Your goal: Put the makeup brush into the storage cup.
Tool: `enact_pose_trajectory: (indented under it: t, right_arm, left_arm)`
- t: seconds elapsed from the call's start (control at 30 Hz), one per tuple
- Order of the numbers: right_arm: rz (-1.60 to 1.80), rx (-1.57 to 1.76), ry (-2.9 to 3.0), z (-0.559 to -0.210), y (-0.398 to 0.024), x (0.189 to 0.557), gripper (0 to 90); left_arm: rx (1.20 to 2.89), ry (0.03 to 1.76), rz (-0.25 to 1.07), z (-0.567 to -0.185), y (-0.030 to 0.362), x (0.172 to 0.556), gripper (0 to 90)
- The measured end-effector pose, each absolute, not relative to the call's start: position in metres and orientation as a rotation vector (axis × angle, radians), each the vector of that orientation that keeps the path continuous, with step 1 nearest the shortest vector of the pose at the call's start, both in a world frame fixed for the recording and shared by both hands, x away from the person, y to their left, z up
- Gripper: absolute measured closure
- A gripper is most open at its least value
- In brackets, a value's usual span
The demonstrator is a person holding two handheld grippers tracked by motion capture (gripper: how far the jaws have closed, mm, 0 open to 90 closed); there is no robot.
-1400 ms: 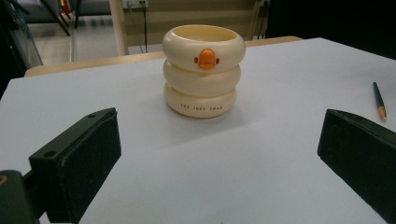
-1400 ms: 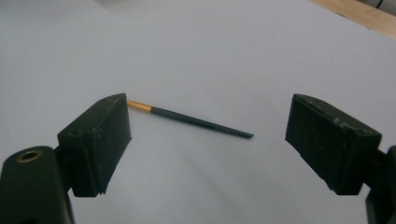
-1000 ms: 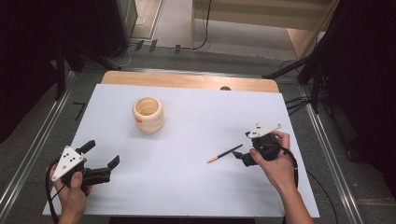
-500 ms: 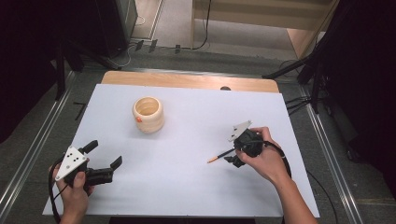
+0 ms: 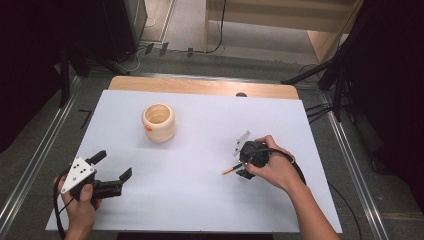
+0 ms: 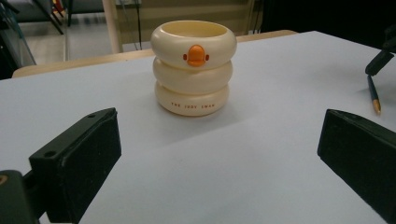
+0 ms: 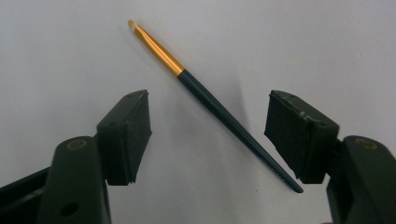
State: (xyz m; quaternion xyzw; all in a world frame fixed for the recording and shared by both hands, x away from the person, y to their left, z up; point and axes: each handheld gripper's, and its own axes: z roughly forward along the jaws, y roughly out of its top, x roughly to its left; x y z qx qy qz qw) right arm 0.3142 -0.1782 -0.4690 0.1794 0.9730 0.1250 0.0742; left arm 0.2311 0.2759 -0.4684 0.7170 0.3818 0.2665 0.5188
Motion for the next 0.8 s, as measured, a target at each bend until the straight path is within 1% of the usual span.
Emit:
enact_pose_trajectory:
  t: [0.03,0.27,0.77,0.8]
  right_arm:
    - [0.352,0.534,2.936,-0.472,-0.175,0.316,36.7]
    - [0.258,0.503,2.976,-0.477,-0.167,0.320,41.2]
    - [0.222,0.443,3.024,-0.482,-0.162,0.332,46.3]
    - [0.203,0.488,3.031,-0.481,-0.161,0.332,46.3]
  left_arm:
    - [1.718,0.916,0.639,-0.469,0.276,0.231,0.0]
    - [1.725,0.912,0.636,-0.469,0.274,0.231,0.0]
    - [1.728,0.914,0.640,-0.469,0.273,0.231,0.0]
    - [1.728,0.916,0.641,-0.469,0.273,0.232,0.0]
